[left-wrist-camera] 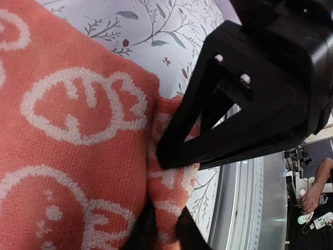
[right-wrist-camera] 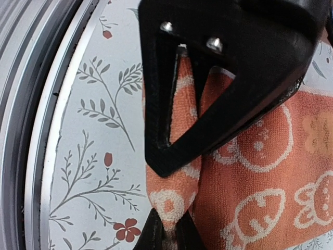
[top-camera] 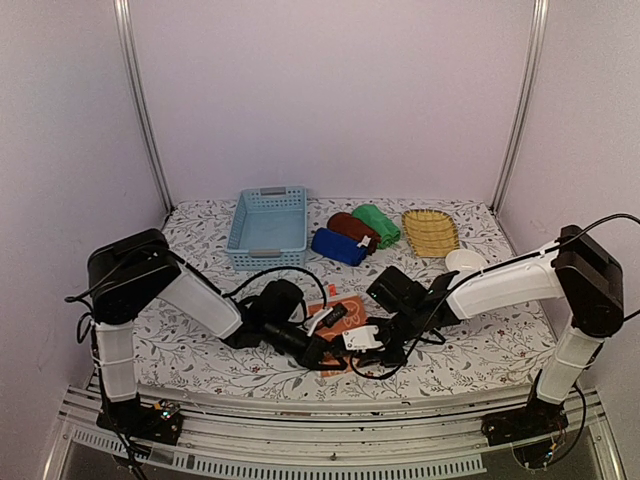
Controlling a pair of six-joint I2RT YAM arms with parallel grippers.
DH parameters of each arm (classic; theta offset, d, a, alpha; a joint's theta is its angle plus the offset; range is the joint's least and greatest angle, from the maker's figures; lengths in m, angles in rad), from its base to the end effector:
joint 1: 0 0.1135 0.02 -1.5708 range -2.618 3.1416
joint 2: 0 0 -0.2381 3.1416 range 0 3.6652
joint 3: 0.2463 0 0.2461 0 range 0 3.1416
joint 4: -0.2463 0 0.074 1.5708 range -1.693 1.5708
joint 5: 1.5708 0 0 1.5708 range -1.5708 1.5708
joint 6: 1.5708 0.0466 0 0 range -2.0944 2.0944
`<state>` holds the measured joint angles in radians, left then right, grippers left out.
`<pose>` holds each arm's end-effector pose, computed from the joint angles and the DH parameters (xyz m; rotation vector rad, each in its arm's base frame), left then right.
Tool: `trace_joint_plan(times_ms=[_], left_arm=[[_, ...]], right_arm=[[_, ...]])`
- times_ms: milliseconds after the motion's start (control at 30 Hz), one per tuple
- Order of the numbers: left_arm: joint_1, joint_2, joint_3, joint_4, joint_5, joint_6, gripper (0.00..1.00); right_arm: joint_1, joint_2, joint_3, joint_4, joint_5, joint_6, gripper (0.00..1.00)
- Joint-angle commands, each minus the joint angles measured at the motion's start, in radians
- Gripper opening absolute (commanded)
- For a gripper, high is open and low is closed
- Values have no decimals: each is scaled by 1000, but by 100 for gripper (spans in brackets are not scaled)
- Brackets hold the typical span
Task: Roll the towels
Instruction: Roll the towel at the center of the board.
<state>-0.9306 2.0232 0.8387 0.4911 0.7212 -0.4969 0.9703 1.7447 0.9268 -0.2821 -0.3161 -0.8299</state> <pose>0.1864 -0.3018 0.0595 0.9764 2.3620 -1.4905 0.1699 0.2737 0.1095 -2.1448 1.5720 0.4672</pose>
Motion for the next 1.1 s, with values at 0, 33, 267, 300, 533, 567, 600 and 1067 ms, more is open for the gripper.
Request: trace_joint_plan(times_ms=[0,33,267,300,533,567,600,1067], left_arm=[[21,-98,-68,-147,-148,81,28],[21,-142,-99,-152,-190,101,33],[-14,-447,-313,-92,-488,177,42],[-44,-485,-341,-77,-539,204,42],[-337,-536,-344,-68,-891,506,39],[-363,-522,-324,-74,-907,552,39],[-379,-500,-302,-83,-915,586,39],[-392,-160,-36,-177,-997,856,40]], right_arm=[[6,49,45,-155,-125,2,5],[2,59,59,-188,-157,6,5],[-109,193,201,-391,-394,32,4],[-130,230,235,-429,-426,33,4],[-222,477,459,-676,-579,49,4],[-225,502,481,-701,-591,47,4],[-226,522,498,-722,-601,43,4],[-228,544,512,-724,-607,46,4]])
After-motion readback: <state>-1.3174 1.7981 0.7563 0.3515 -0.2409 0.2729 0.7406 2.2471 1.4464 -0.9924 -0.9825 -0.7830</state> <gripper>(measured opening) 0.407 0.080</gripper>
